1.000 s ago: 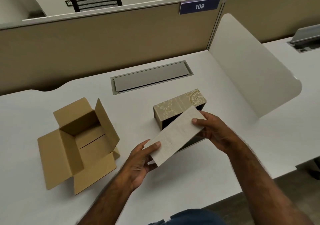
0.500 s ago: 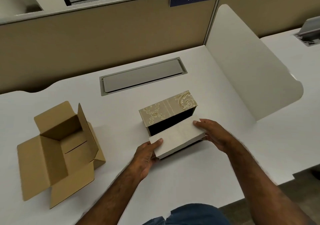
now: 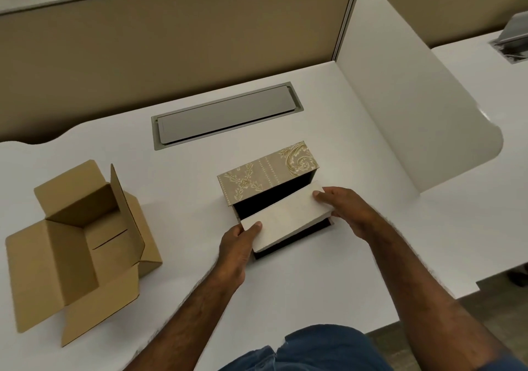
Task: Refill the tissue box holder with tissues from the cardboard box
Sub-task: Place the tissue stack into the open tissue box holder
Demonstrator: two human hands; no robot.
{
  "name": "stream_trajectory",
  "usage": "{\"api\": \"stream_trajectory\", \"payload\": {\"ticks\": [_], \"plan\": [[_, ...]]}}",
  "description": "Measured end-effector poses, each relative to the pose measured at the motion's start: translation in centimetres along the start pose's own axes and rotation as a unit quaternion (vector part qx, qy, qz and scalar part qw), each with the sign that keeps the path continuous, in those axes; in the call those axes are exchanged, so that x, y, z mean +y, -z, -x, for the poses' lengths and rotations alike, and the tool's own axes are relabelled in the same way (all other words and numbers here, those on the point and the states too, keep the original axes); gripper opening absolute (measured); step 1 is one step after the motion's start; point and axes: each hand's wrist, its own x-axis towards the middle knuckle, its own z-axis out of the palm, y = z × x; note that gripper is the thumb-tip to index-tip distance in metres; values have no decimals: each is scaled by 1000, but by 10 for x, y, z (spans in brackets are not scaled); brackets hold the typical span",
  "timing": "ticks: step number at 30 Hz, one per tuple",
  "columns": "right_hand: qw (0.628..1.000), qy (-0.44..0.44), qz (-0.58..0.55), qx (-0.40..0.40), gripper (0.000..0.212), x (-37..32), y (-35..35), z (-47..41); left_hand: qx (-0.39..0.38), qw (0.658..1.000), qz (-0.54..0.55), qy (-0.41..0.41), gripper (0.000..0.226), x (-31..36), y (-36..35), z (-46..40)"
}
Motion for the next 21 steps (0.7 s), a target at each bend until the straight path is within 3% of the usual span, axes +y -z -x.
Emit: {"api": "stream_trajectory", "payload": {"ticks": [6,12,17,21], "plan": [[999,5,11,30,23,1,6,0,9,1000,-8,6,4,2,4,2],[997,41,59,38,28,3,2,6,11,1000,-13,-2,16,2,5,4],[986,73,147,25,47,6,-4,13,21,1000,-6,-5,21,3,4,5],[985,65,159,33,35,5,-7,19,23,1000,-4,-5,21,3,3,7]]}}
